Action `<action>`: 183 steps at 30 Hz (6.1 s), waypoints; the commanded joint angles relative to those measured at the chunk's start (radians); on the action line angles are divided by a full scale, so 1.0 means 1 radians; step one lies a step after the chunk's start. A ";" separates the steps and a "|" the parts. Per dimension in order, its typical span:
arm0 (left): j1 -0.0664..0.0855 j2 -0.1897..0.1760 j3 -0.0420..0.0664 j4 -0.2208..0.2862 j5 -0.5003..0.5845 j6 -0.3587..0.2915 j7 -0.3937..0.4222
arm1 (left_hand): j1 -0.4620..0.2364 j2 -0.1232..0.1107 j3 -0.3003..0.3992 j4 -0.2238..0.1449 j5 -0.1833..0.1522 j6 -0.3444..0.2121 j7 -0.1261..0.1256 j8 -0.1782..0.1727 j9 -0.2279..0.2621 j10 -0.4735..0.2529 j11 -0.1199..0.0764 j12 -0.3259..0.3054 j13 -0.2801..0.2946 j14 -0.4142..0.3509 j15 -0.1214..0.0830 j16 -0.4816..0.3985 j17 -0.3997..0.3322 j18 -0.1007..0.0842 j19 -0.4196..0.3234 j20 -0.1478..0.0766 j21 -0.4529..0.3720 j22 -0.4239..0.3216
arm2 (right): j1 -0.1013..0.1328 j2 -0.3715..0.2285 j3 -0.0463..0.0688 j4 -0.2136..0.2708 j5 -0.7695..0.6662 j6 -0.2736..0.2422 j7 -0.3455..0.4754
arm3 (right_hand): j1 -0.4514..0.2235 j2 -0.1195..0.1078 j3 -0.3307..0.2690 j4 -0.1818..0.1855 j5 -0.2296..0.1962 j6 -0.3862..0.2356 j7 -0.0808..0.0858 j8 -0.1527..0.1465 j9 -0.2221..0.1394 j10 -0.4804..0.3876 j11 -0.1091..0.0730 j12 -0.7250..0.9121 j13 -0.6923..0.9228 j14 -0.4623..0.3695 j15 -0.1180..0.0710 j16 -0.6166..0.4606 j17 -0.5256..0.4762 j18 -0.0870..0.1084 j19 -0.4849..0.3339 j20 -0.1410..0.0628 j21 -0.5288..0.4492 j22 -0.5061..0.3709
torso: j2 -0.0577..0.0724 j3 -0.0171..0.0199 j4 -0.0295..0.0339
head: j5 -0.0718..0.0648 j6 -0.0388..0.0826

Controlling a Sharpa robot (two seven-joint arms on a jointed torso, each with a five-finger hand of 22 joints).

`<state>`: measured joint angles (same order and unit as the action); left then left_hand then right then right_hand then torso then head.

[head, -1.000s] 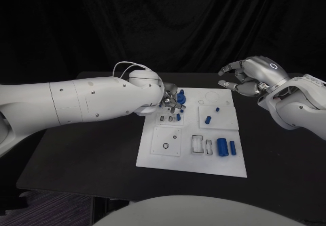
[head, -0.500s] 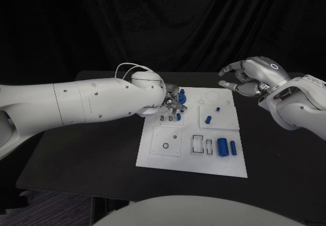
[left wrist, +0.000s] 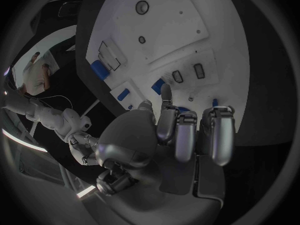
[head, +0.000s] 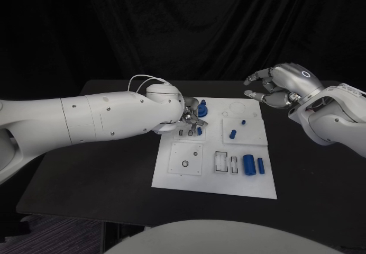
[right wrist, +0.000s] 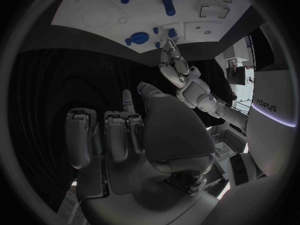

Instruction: Assemble the parts on the task board

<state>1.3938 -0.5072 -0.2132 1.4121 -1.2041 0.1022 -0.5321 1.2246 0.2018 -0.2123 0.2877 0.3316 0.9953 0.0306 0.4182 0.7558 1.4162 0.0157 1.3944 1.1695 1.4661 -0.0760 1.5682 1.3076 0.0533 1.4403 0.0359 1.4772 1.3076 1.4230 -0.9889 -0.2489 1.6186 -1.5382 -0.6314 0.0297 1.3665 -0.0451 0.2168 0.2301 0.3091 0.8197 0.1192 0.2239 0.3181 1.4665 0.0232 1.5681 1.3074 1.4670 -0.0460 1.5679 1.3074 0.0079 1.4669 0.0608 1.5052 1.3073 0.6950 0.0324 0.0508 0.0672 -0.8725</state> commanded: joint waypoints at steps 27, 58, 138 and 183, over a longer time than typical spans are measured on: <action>-0.016 0.018 0.001 -0.022 -0.001 0.014 0.019 | 0.024 -0.017 0.035 -0.005 0.029 0.029 -0.003 -0.042 -0.002 0.155 -0.054 0.176 0.401 0.105 -0.009 0.003 0.263 -0.003 -0.002 -0.007 -0.011 0.062 | -0.002 0.002 0.001 -0.006 -0.001 0.012 -0.004 | 0.004 0.004 0.005 0.001 0.012 0.011 0.002 0.005 -0.004 0.104 0.009 0.003 0.263 0.104 0.010 0.003 0.263 0.009 0.074 0.010 0.000 0.241 | -0.006 0.0003 -0.0014 | 0.001 0.000; -0.039 0.029 0.001 -0.037 -0.001 0.029 0.024 | 0.033 -0.027 0.053 -0.006 0.024 0.033 -0.002 -0.064 -0.002 0.155 -0.053 0.176 0.401 0.105 -0.009 0.003 0.263 -0.001 -0.006 -0.007 -0.017 0.057 | -0.002 0.003 0.001 -0.008 -0.001 0.018 -0.003 | 0.003 0.004 0.005 0.001 0.014 0.013 0.002 0.005 -0.006 0.104 0.010 0.003 0.263 0.104 0.011 0.003 0.263 0.010 0.073 0.010 -0.002 0.240 | -0.005 0.0016 -0.0021 | -0.005 0.000; -0.042 -0.044 0.001 -0.011 0.050 -0.084 0.085 | -0.020 -0.262 0.595 -0.052 0.088 0.096 -0.002 -0.203 0.083 0.155 -0.055 0.176 0.401 0.105 -0.010 0.003 0.263 0.006 -0.022 -0.009 -0.058 0.048 | -0.003 -0.001 0.001 -0.013 -0.001 0.057 -0.042 | 0.026 0.003 0.022 -0.023 0.043 0.022 0.005 0.000 -0.021 0.104 0.017 0.003 0.263 0.104 0.017 0.003 0.263 0.014 0.066 0.017 -0.016 0.235 | -0.005 0.0008 -0.0021 | 0.007 0.000; -0.042 -0.218 0.001 0.028 0.427 -0.031 0.331 | 0.034 -0.234 0.468 -0.128 0.354 -0.196 0.060 -0.107 0.291 0.155 0.000 0.176 0.401 0.105 0.038 0.003 0.263 0.001 -0.012 0.037 -0.051 0.098 | -0.070 0.172 0.001 0.038 -0.100 0.245 -0.273 | -0.043 -0.034 -0.016 -0.032 0.014 0.029 0.024 -0.011 -0.052 0.104 0.041 0.003 0.263 0.104 0.039 0.003 0.263 0.008 0.077 0.038 0.006 0.242 | -0.003 -0.0040 -0.0024 | -0.005 0.000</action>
<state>1.3535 -0.7201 -0.2130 1.4333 -0.8051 0.0594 -0.2365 1.2512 -0.0349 0.2574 0.1642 0.6936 0.8075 0.0905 0.3063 1.0446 1.4649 0.0074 1.5683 1.3082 1.4671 -0.0444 1.5682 1.3074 0.0533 1.4245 0.0666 1.4211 1.3074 1.3574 -0.8251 -0.2483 1.6570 -1.6104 -0.4223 -0.1798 1.3338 -0.0788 0.2076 0.1973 0.3209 0.8411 0.1443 0.2120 0.2666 1.4647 0.0573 1.5681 1.3079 1.4634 -0.0141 1.5679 1.3074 0.0078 1.4669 0.0894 1.5064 1.3073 0.6916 0.0291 0.0498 0.0651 -0.8725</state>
